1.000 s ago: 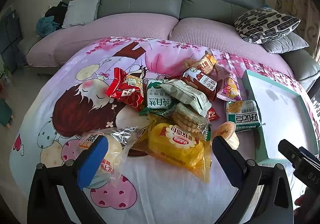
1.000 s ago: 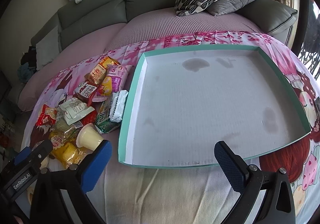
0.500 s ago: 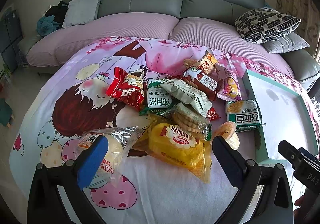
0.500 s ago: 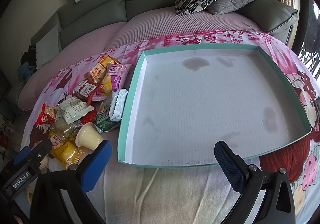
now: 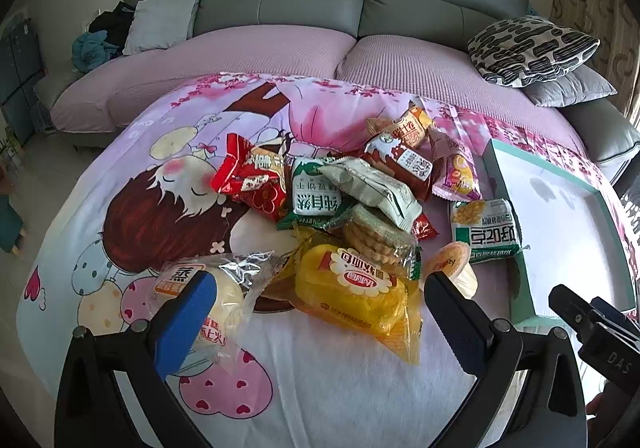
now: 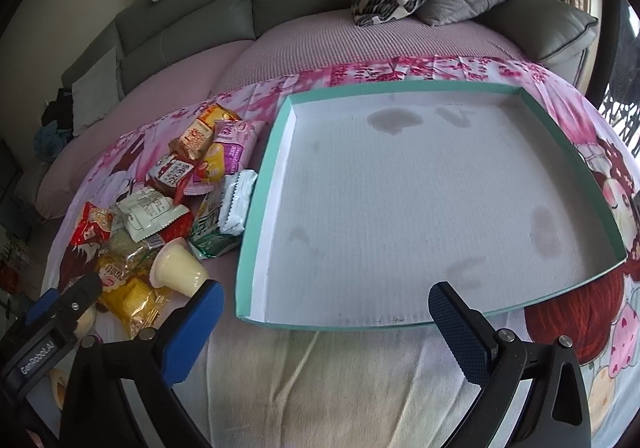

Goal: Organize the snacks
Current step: 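Grasp the steamed bun pack with the left tool while the right tool grasps the yellow jelly cup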

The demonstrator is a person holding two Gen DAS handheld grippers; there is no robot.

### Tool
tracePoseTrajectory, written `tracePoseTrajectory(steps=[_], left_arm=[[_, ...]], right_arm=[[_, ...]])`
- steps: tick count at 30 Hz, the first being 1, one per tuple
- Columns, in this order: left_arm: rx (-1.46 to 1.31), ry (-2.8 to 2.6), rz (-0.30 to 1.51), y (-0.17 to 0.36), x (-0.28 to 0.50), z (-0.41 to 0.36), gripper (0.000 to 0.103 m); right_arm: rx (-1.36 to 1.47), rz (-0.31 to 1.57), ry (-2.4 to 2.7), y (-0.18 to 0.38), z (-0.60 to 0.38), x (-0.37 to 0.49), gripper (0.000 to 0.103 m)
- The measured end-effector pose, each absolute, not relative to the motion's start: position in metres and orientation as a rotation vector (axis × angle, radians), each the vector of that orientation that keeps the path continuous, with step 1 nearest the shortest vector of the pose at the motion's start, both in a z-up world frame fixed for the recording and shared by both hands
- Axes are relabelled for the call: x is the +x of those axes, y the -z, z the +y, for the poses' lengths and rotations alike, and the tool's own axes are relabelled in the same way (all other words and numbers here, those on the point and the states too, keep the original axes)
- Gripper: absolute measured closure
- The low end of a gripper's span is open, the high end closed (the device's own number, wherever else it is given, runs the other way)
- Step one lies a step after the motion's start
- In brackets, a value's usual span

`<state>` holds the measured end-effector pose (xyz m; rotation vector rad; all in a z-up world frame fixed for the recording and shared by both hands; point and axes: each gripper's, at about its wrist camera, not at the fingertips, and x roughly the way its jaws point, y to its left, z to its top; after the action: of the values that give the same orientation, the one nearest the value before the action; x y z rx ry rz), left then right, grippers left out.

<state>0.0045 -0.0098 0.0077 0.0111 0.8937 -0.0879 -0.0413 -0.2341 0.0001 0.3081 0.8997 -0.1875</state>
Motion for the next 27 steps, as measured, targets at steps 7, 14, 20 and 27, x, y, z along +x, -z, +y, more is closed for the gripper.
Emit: tracePoseTrajectory(steps=[7, 14, 20, 27], left_arm=[[0.000, 0.086, 0.892, -0.010, 0.004, -0.007, 0.000], [-0.052, 0.029, 0.868, -0.023, 0.003, 0.016, 0.000], [-0.164, -0.038, 0.896, -0.022, 0.005, 0.051, 0.000], [-0.188, -0.073, 0.967, -0.005, 0.011, 0.071, 0.000]], right_arm=[[0.294, 0.894, 0.176, -0.003, -0.230, -0.041, 0.000], [0.245, 0.865, 0.096, -0.012, -0.206, -0.038, 0.000], [0.210, 0.845, -0.036, -0.017, -0.165, -0.034, 0.000], [0.153, 0.838, -0.130, -0.014, -0.124, -0.028, 0.000]])
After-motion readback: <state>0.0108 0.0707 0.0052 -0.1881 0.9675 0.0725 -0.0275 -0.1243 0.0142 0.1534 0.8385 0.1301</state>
